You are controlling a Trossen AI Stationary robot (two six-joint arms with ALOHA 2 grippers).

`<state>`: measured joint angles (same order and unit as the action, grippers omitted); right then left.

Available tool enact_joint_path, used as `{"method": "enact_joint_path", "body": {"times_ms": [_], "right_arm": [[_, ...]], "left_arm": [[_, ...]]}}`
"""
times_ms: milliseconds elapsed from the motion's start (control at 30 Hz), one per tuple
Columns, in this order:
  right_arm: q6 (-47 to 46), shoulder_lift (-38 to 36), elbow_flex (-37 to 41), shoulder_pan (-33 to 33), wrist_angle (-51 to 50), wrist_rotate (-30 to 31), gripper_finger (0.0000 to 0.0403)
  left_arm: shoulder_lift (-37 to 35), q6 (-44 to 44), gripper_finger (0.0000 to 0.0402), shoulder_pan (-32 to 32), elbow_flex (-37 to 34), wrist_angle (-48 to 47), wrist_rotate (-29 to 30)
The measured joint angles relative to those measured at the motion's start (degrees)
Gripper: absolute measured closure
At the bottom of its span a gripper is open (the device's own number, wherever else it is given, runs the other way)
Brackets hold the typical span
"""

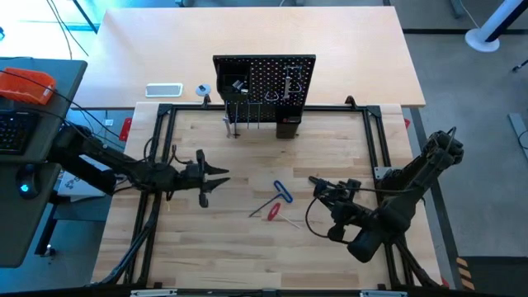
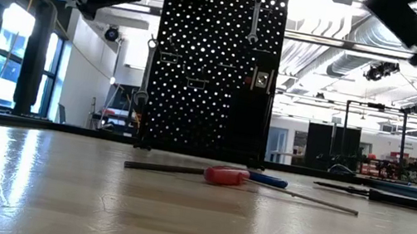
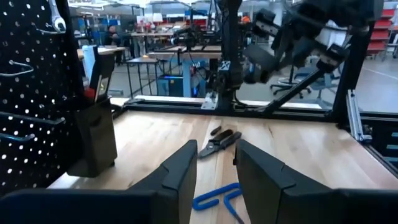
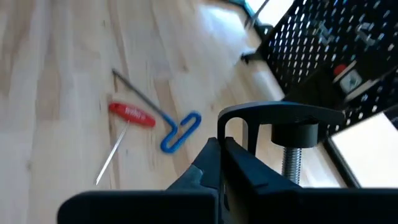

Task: Hang tools onto peg board
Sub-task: Hang the clamp on the pegboard

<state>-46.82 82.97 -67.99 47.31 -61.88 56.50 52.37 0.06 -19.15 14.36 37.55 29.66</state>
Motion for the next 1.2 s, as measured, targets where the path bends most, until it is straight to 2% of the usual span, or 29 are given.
{"method": "enact_joint_path", "body": {"times_ms": [333, 567, 833, 1000, 1200], "right_arm": [[20.3, -6.2, 0.0, -4.4, 15.3, 1.4, 0.0403], [34.8, -10.1, 0.0, -9.0, 26.6, -2.3, 0.0403], [47.2, -11.6, 0.0, -16.0, 35.5, -8.7, 0.0403], [53.7, -11.6, 0.0, -20.6, 41.7, -14.5, 0.0403], [63.8, -11.6, 0.0, -26.1, 53.8, -22.8, 0.0403]], "left_arm": [[0.3, -0.9, 0.03, -0.2, -0.5, 0.0, -0.9], [0.3, -0.9, 0.03, -0.7, -0.5, -0.1, -1.7], [0.3, -0.9, 0.03, -1.9, -0.5, -0.4, -1.7], [0.3, -0.9, 0.03, -2.0, -0.5, -0.4, -1.7], [0.3, -0.9, 0.03, -2.0, -0.5, -0.4, -1.7]]}}
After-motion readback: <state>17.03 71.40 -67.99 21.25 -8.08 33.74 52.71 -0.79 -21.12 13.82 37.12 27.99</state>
